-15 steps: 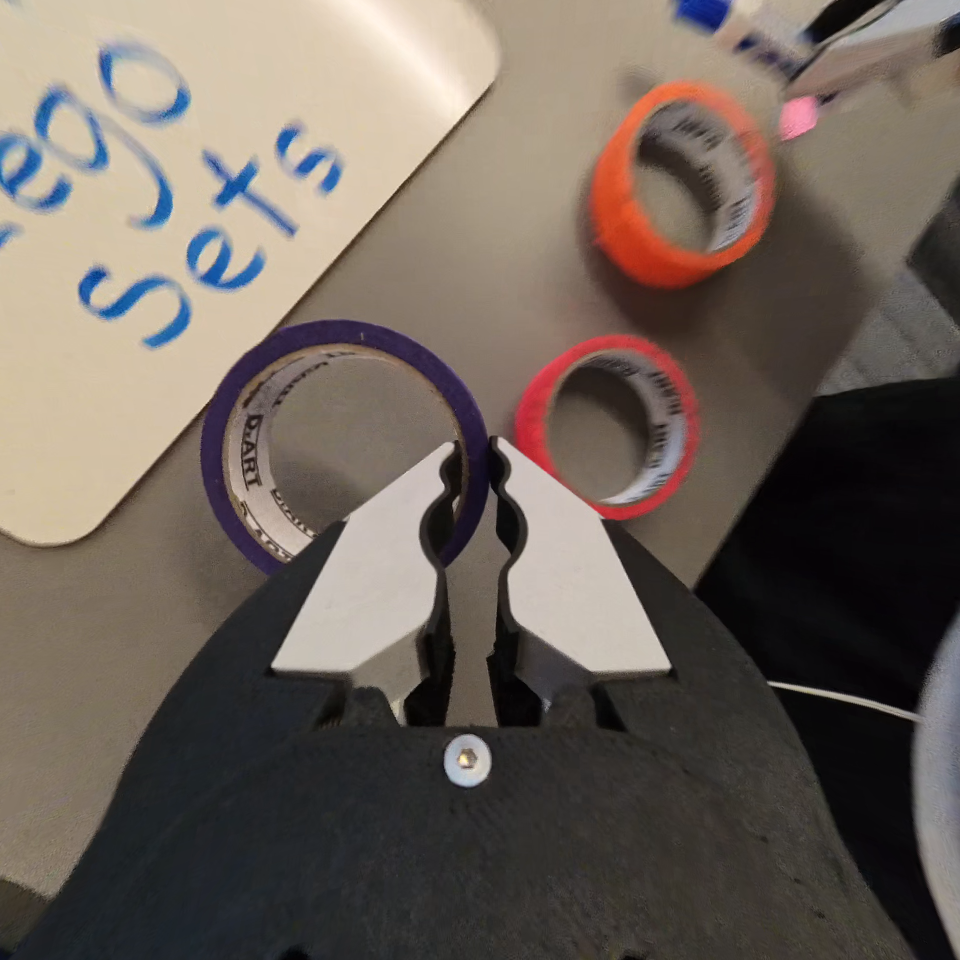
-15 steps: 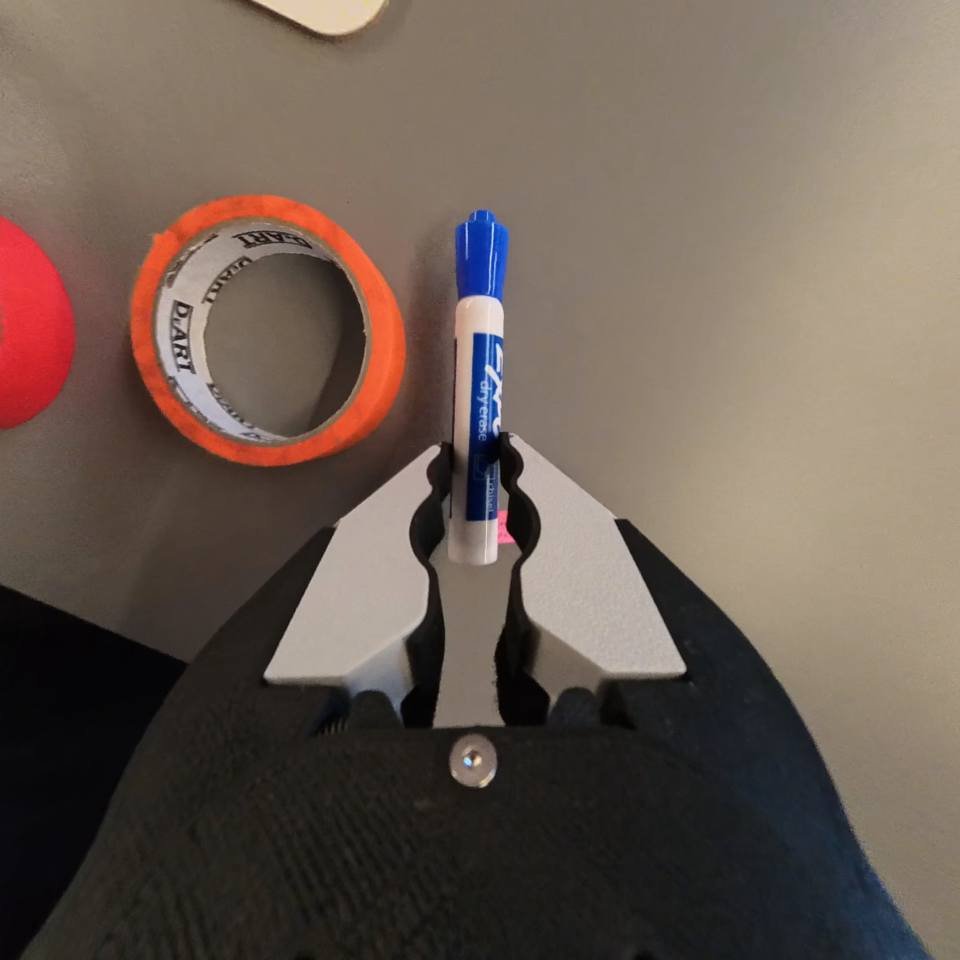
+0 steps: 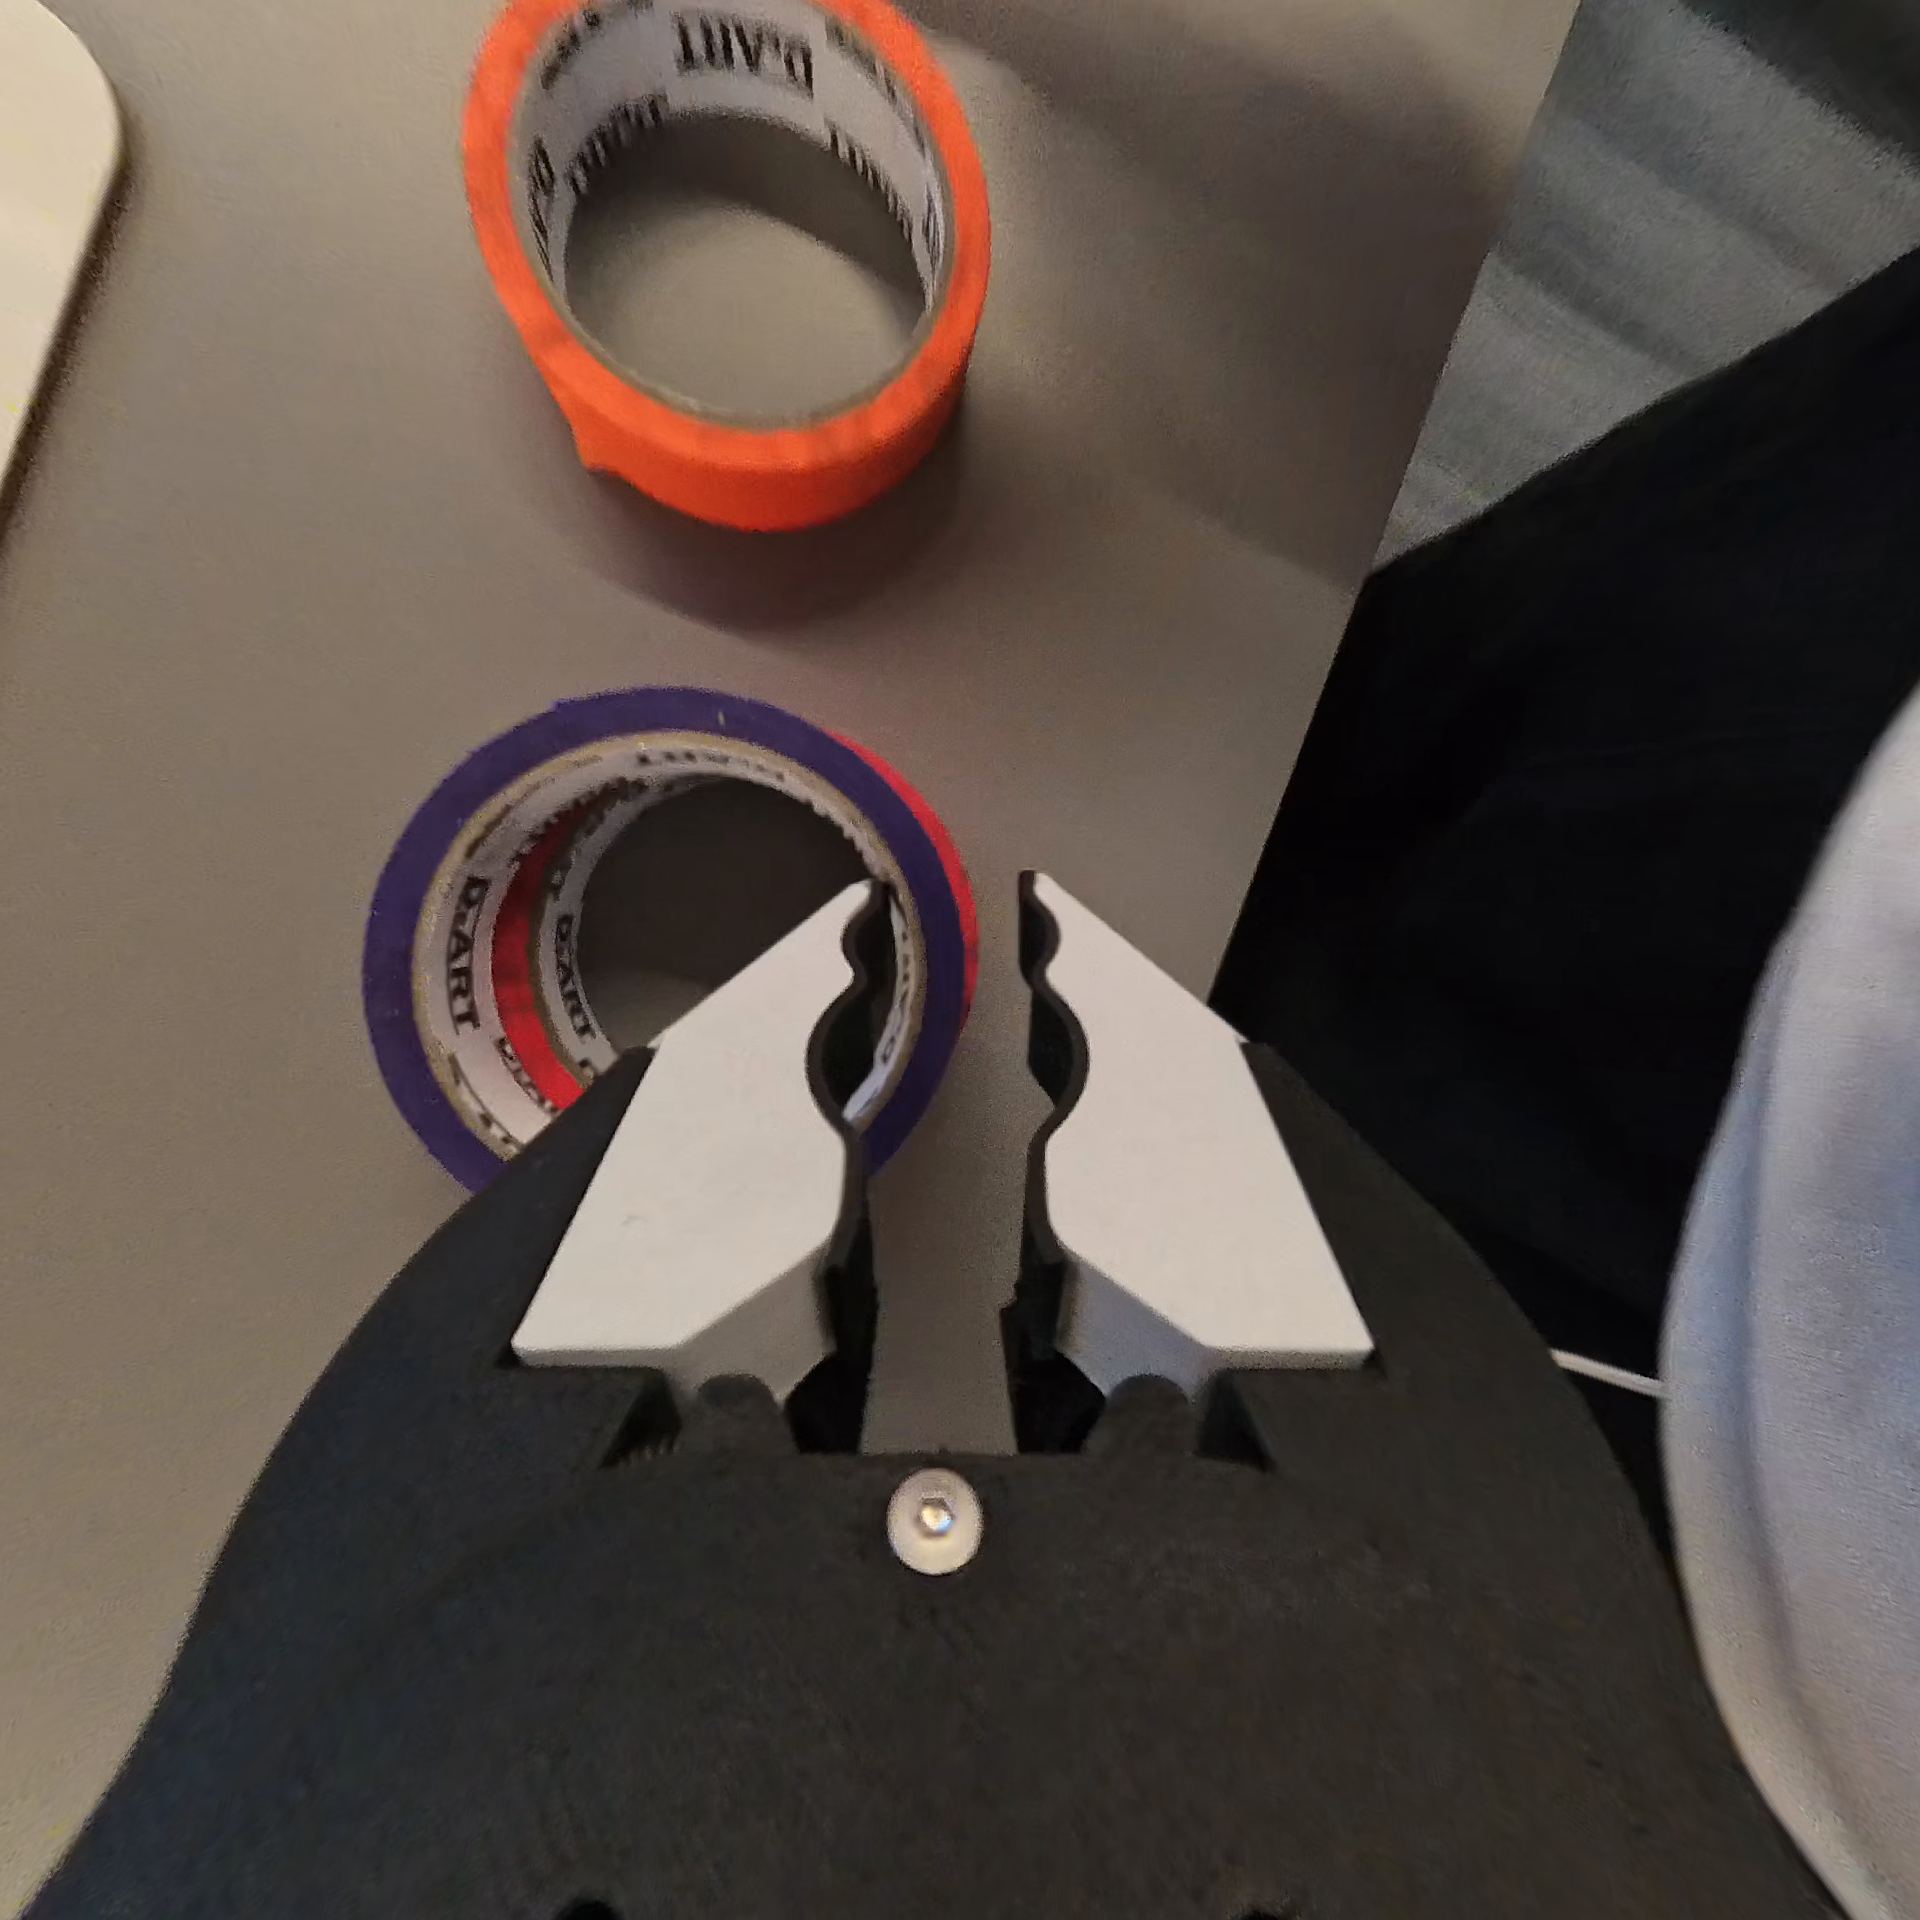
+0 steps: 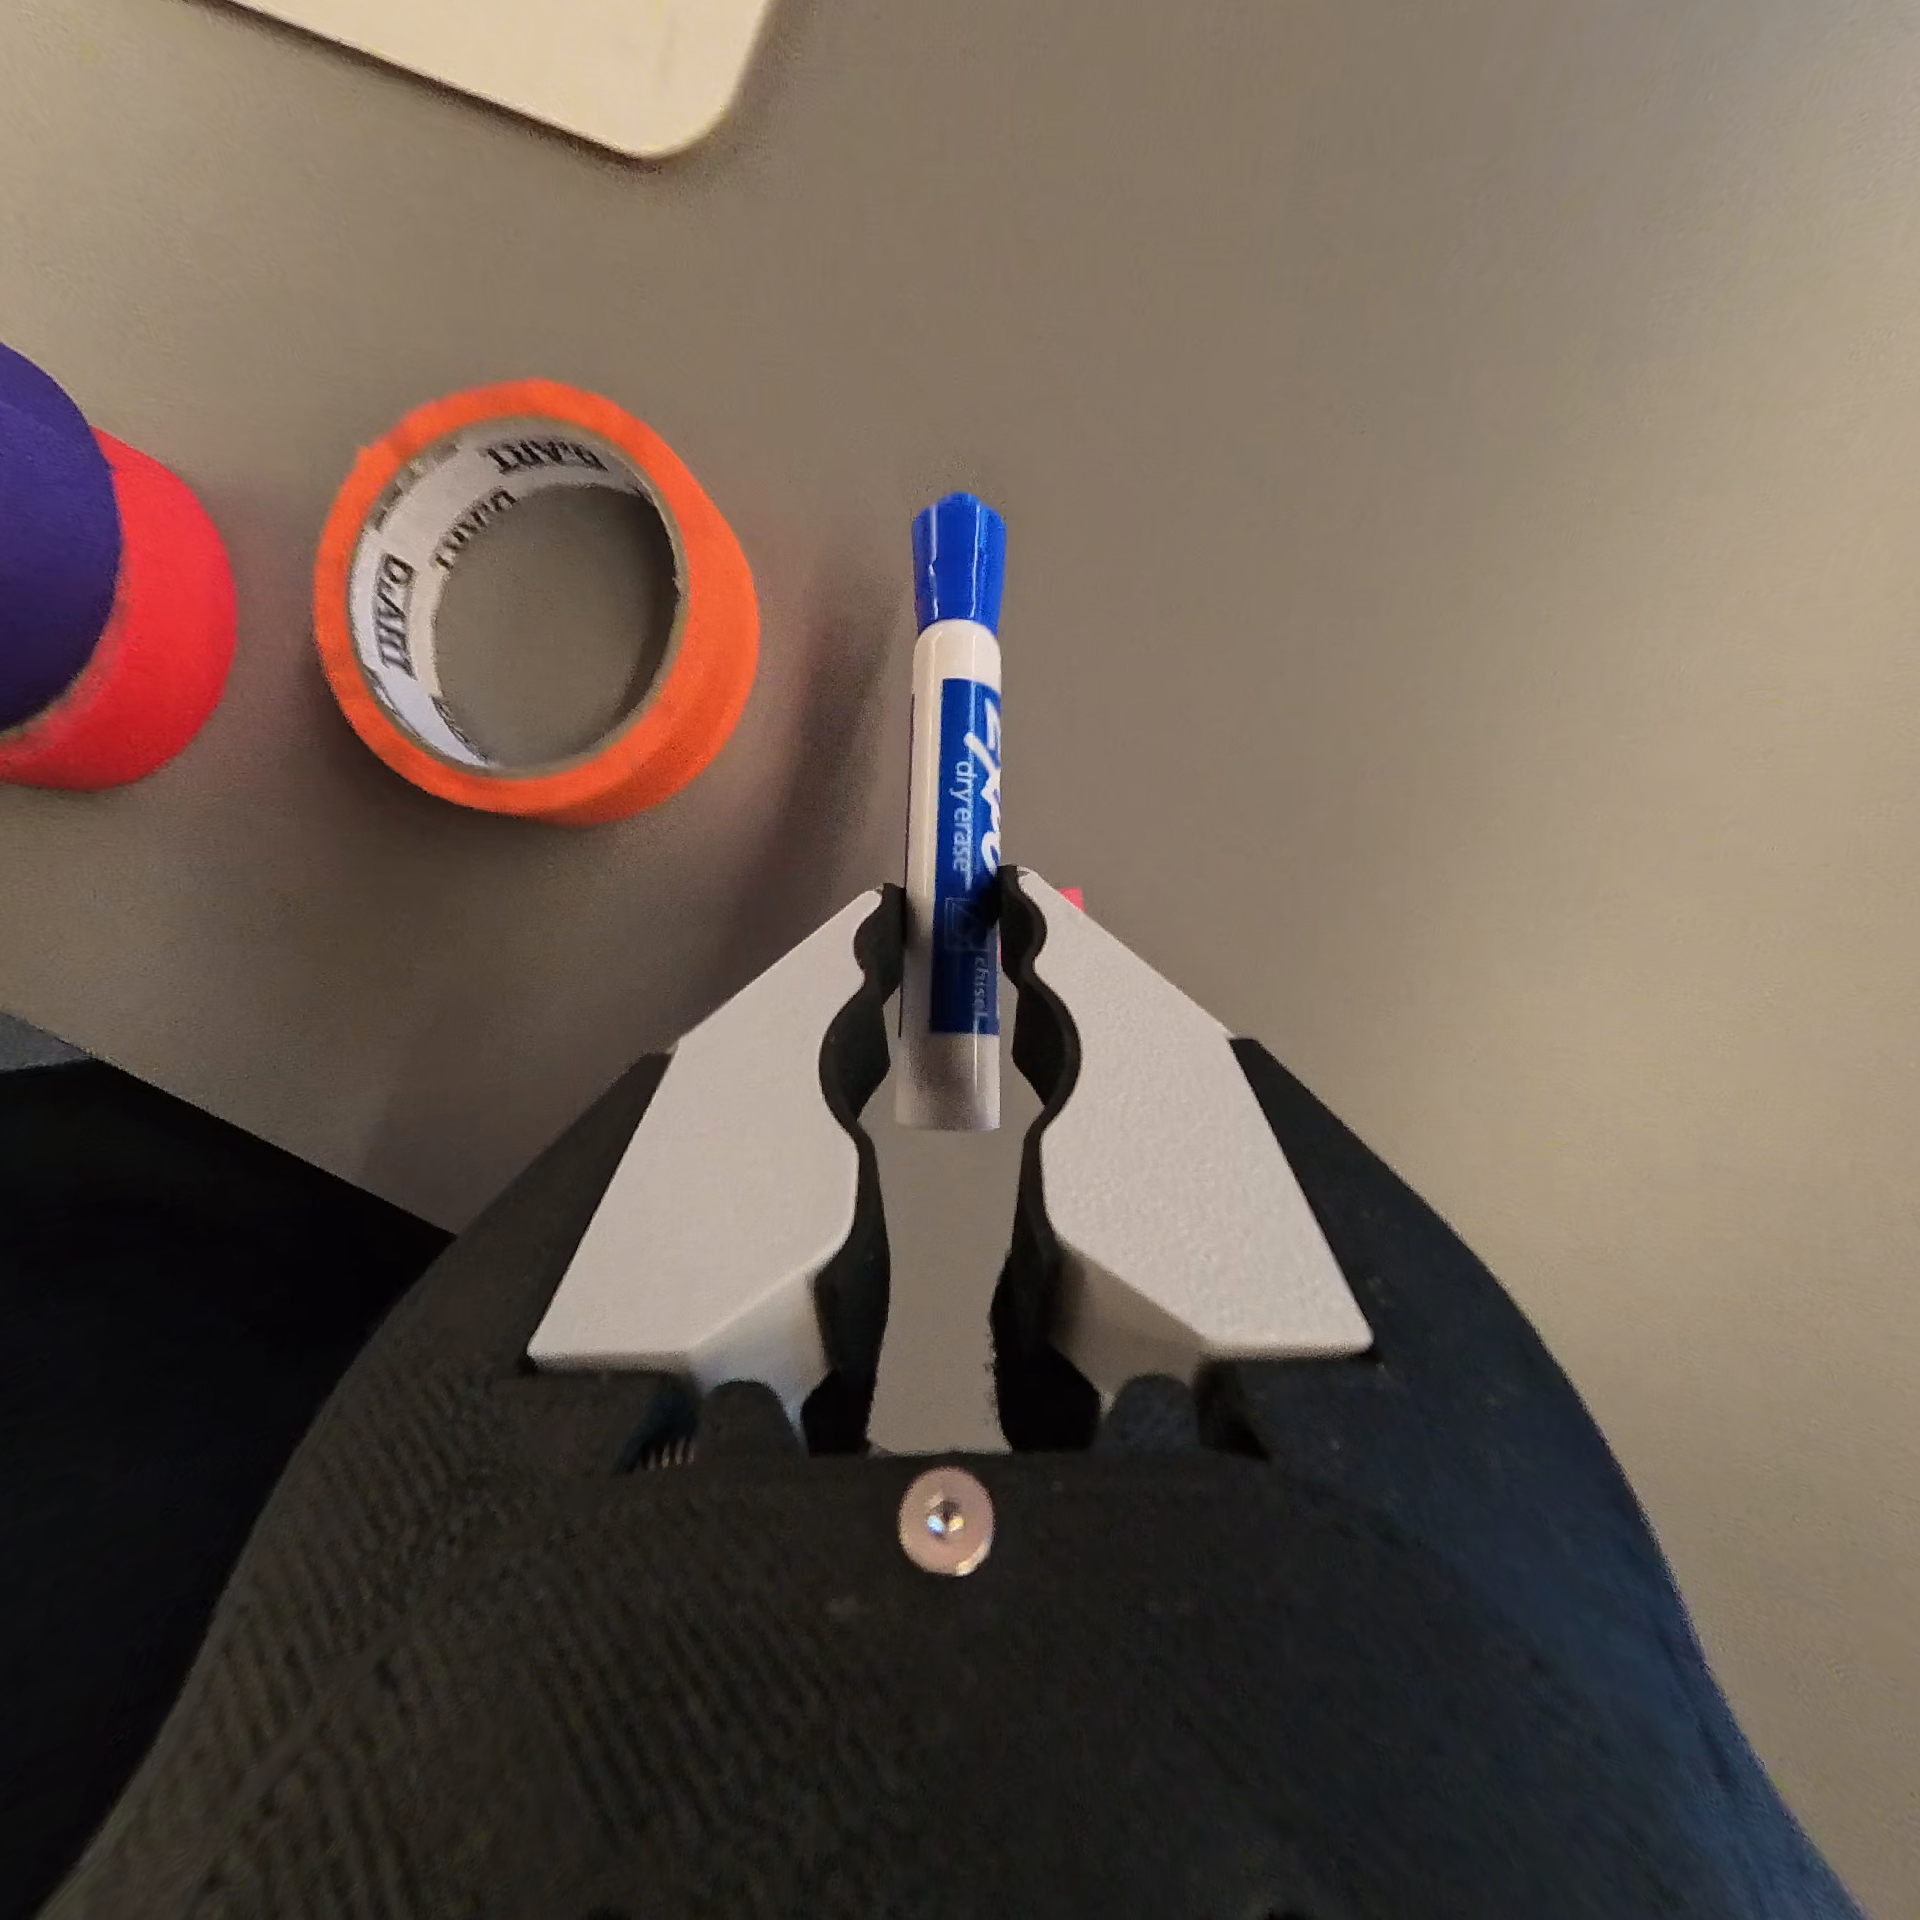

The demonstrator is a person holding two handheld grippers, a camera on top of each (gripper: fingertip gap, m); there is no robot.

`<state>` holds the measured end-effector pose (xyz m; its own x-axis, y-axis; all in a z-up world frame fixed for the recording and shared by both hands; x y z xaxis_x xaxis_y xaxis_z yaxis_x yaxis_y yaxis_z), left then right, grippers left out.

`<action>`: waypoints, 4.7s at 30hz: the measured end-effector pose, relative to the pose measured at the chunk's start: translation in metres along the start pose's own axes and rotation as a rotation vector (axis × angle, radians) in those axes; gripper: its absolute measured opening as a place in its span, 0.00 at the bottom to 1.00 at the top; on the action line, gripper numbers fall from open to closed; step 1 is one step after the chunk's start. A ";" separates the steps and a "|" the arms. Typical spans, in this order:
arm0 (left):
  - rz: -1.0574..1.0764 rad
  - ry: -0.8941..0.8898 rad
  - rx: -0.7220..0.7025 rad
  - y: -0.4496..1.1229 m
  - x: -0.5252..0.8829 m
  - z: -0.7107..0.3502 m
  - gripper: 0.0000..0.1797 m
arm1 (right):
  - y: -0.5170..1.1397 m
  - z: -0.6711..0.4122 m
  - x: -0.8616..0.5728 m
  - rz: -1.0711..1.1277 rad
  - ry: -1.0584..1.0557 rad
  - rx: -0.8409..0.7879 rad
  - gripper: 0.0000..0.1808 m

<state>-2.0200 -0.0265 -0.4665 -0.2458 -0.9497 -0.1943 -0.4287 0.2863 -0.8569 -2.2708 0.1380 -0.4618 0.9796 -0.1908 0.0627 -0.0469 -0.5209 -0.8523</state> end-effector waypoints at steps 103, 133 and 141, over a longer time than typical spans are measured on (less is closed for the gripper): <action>-0.193 0.055 0.849 0.126 -0.018 -0.152 0.15 | -0.037 0.095 -0.103 -0.003 0.421 -0.352 0.19; -0.087 0.290 0.681 0.092 0.004 -0.161 0.08 | -0.010 0.043 0.043 -0.108 0.415 -0.383 0.15; -0.032 0.313 0.788 0.097 0.020 -0.151 0.06 | -0.002 0.031 0.051 -0.122 0.396 -0.349 0.14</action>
<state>-2.1980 0.0013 -0.4814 -0.5225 -0.8438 -0.1222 0.2625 -0.0229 -0.9647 -2.2143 0.1552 -0.4735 0.8366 -0.3756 0.3988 -0.0657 -0.7914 -0.6077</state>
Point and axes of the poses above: each gripper's, where its closed fingertips meet, y out along the fingers, z out of its underside, x = y × z across the jaws, the point moved 10 cm from there along -y, back along the fingers, and after that the axes turned 3 degrees about -y, right-handed, at the moved point
